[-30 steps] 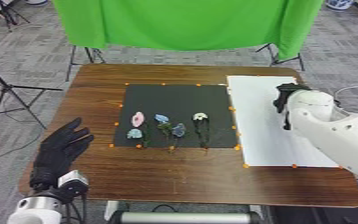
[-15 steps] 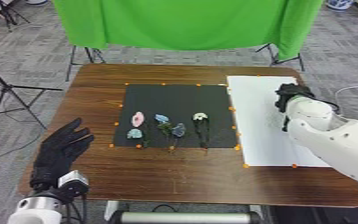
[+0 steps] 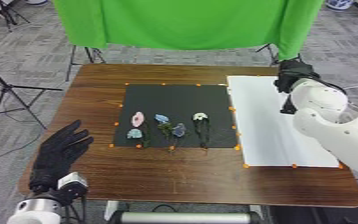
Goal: Arrange flowers
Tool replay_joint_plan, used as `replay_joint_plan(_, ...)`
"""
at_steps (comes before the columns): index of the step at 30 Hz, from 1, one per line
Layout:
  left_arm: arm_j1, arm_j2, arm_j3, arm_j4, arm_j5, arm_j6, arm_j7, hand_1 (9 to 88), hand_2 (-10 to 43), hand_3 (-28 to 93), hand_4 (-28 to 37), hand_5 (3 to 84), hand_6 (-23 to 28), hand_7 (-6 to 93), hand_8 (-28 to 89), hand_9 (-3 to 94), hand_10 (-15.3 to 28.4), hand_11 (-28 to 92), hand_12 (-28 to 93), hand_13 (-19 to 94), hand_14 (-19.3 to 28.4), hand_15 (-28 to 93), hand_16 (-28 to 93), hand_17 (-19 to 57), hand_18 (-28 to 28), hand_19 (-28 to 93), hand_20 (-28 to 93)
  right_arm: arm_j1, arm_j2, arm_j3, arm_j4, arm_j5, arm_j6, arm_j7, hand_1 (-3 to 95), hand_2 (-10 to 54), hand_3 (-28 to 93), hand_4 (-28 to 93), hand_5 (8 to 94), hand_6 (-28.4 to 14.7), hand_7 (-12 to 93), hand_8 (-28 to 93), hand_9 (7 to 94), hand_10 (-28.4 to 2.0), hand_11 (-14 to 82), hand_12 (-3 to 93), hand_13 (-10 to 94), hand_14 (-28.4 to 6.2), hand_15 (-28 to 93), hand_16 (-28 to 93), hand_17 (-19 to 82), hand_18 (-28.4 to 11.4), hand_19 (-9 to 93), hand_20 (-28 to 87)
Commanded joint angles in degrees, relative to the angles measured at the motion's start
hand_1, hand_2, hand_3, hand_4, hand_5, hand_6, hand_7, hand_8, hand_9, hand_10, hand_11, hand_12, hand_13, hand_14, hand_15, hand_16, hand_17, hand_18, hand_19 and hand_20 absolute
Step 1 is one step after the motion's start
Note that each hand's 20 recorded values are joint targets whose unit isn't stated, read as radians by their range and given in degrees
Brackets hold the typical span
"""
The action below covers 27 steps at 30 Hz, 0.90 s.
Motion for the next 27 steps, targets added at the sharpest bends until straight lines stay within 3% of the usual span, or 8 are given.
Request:
replay_joint_plan(1, 1.49, -0.17, -0.24, -0.40, -0.26, 0.65, 0.19, 25.9, 9.9, 80, -20.3, 37.6, 10.9, 15.2, -11, 35.2, 20.9, 31, 8, 26, 26.6, 51, -11, -7.7, 23.0, 64, -9, -8.43, -0.17, 7.96, -8.11, -4.38, -3.06, -4.29, 53.2, -9.5, 85, -28, 84.5, 0.2, 31, 0, 93.7, -6.7, 18.6, 35.9, 83, -1.8, 77, 18, 37, -24.9, 93, 41)
replay_joint_plan(11, 1.33, -0.43, -0.80, -0.42, 0.23, -0.07, -1.06, 25.8, 9.8, 80, -20.3, 37.6, 10.9, 15.2, -11, 35.1, 20.8, 31, 8, 26, 26.6, 51, -11, -7.7, 22.9, 64, -9, -20.42, -5.81, 18.12, -16.75, -7.19, -14.76, -11.22, 53.2, -9.5, 86, -28, 84.7, 0.1, 31, 1, 93.7, -6.8, 18.6, 35.9, 83, -2.2, 77, 19, 37, -25.3, 93, 41)
replay_joint_plan(20, 0.40, -0.35, -0.84, -0.22, 0.56, -0.61, -2.21, 25.8, 9.9, 80, -20.4, 37.6, 10.9, 15.2, -11, 35.2, 20.9, 31, 8, 26, 26.6, 51, -11, -7.7, 23.0, 64, -9, -22.78, -8.45, 16.00, -18.65, -6.99, -16.64, -12.30, 52.8, -9.5, 87, -28, 84.5, 0.2, 31, 1, 93.7, -6.7, 18.4, 36.0, 83, -2.8, 77, 19, 37, -25.3, 93, 41)
replay_joint_plan(27, 0.47, -0.22, -1.14, -0.18, 0.72, -0.85, -2.31, 25.8, 9.8, 80, -20.4, 37.6, 10.9, 15.2, -11, 35.2, 20.9, 31, 8, 26, 26.6, 51, -11, -7.7, 23.0, 64, -9, -24.15, -9.82, 15.12, -20.16, -6.92, -18.09, -12.77, 52.9, -9.5, 86, -28, 84.3, 0.1, 30, 1, 93.7, -6.9, 18.2, 35.9, 82, -3.2, 77, 19, 36, -25.2, 93, 41)
